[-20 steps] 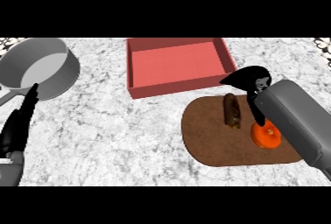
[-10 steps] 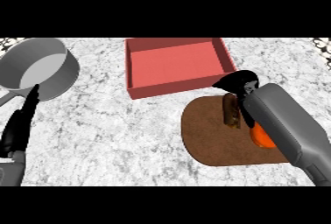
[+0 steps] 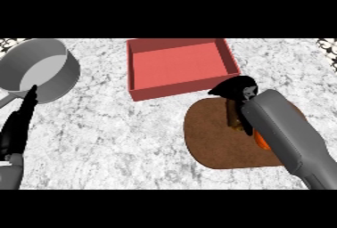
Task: Pick the sweet potato from the cutting board and place it in the cardboard box
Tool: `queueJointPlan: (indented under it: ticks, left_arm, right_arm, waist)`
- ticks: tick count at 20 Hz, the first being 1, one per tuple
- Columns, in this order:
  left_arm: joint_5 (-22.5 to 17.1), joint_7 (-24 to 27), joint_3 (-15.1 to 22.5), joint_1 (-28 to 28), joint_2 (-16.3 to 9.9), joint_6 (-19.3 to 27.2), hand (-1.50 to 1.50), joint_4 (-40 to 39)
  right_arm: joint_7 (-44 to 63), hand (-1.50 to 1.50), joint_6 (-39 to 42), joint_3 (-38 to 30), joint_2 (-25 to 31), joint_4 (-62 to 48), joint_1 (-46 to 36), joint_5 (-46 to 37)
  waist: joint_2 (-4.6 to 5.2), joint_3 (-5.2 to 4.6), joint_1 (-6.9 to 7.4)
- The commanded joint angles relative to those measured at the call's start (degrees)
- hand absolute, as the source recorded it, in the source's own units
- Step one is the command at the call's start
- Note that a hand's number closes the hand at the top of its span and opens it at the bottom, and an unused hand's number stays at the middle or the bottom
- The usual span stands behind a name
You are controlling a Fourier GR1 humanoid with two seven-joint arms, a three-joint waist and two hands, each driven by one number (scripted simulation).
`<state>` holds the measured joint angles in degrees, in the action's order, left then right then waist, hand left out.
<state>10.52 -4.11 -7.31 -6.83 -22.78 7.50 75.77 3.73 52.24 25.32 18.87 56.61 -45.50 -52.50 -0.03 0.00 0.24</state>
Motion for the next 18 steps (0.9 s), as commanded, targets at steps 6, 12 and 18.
queueJointPlan:
  ticks: [6,12,18]
  left_arm:
    - [1.65,-1.16,-0.89,-1.45,1.02,-0.24,0.00,0.31]
    - [2.12,2.62,-1.70,1.28,1.42,-1.23,0.00,-2.00]
    - [2.76,0.58,-1.58,0.14,1.67,-1.12,0.00,0.44]
  right_arm:
    - [5.60,-1.50,4.17,-0.29,-2.71,2.82,2.87,-5.37]
    - [2.90,-1.50,-3.94,0.99,-2.51,-3.35,5.75,-9.97]
    - [-5.27,1.50,-20.10,3.19,1.25,-6.13,5.81,-15.59]
  waist:
    - [0.01,-0.01,-0.20]
    - [0.18,0.00,0.21]
    - [0.25,0.03,0.47]
